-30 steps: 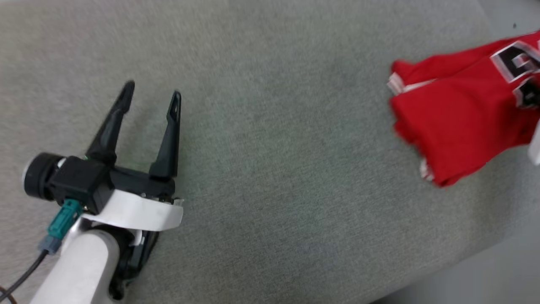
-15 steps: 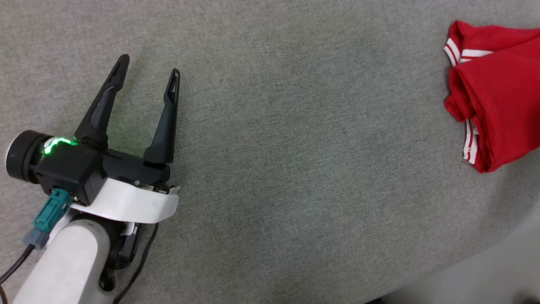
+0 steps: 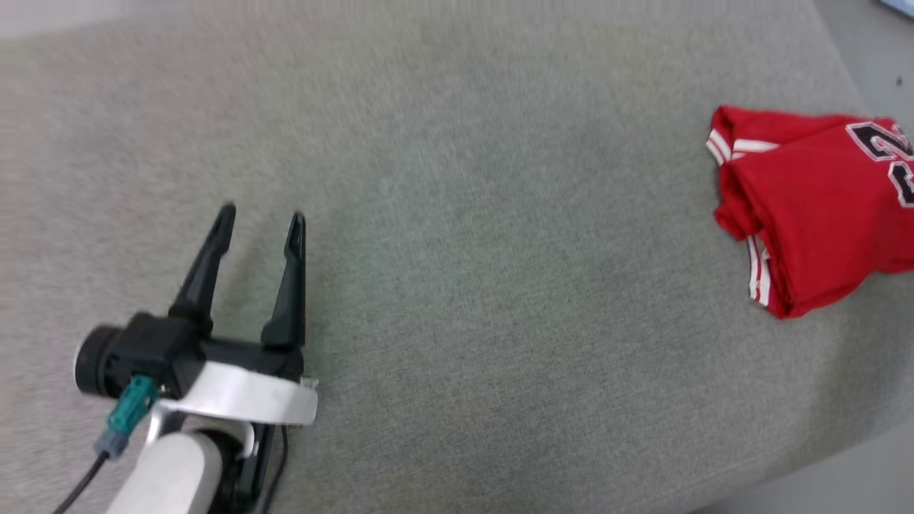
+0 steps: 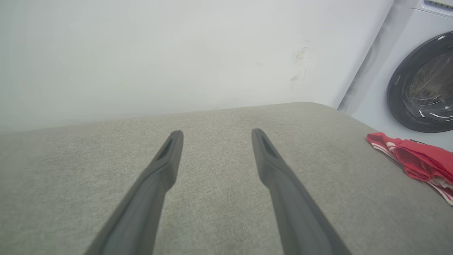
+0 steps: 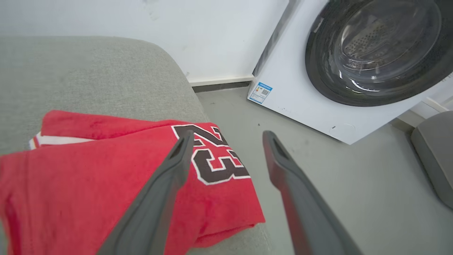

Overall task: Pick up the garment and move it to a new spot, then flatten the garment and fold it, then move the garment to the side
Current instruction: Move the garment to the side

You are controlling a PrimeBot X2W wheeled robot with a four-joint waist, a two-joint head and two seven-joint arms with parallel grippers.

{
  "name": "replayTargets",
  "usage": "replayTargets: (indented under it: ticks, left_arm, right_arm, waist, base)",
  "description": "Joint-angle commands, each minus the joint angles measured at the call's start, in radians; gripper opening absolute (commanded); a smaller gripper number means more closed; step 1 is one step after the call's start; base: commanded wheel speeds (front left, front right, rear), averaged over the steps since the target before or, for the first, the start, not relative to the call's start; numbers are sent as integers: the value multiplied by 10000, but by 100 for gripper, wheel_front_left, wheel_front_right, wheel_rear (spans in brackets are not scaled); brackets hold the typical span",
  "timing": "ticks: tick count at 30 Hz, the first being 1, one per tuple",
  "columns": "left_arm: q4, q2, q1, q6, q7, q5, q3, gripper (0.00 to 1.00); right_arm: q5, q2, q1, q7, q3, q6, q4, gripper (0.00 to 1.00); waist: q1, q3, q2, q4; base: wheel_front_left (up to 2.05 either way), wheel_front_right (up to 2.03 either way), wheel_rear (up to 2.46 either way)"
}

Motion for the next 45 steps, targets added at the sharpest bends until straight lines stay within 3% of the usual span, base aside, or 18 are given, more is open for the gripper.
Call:
replayTargets:
  ticks: [1, 8, 10, 11, 14, 24, 45]
  left_arm:
    - [80, -30, 247, 121, -101, -50, 57, 100]
    - [546, -211, 1186, 504, -436, -209, 428, 100]
    - [667, -273, 1341, 494, -496, -274, 488, 100]
    - [879, -392, 1546, 476, -564, -350, 571, 100]
    - [1095, -457, 1648, 355, -606, -296, 554, 100]
    - [1741, -794, 2190, 129, -683, -211, 981, 100]
    - [2573, -1227, 2753, -509, -670, 405, 1470, 100]
  right_arm:
    - [115, 181, 368, 58, 118, -13, -367, 100]
    - [782, 1145, 2692, 719, 717, -11, -3232, 100]
    - [1042, 1385, 3263, 819, 942, -11, -4005, 100]
    - [1241, 1721, 4010, 943, 1315, -11, -4986, 100]
    - [1424, 1975, 4486, 1068, 1730, -11, -5721, 100]
    - [1777, 2477, 5708, 1041, 2513, -11, -7021, 100]
    - [1734, 2766, 7223, 1007, 3003, -11, -8238, 100]
  waist:
    - [0, -802, 0, 310]
    - [0, -1787, 0, 972]
    - [0, -1988, 0, 1206]
    - [0, -2258, 0, 1585]
    - [0, -2490, 0, 1990]
    - [0, -3401, 0, 2830]
    - [0, -4210, 0, 2867]
  base:
    - [0, 0, 0]
    - [0, 0, 0]
    - [0, 0, 0]
    - [0, 0, 0]
    - [0, 0, 0]
    - [0, 0, 0]
    - [0, 0, 0]
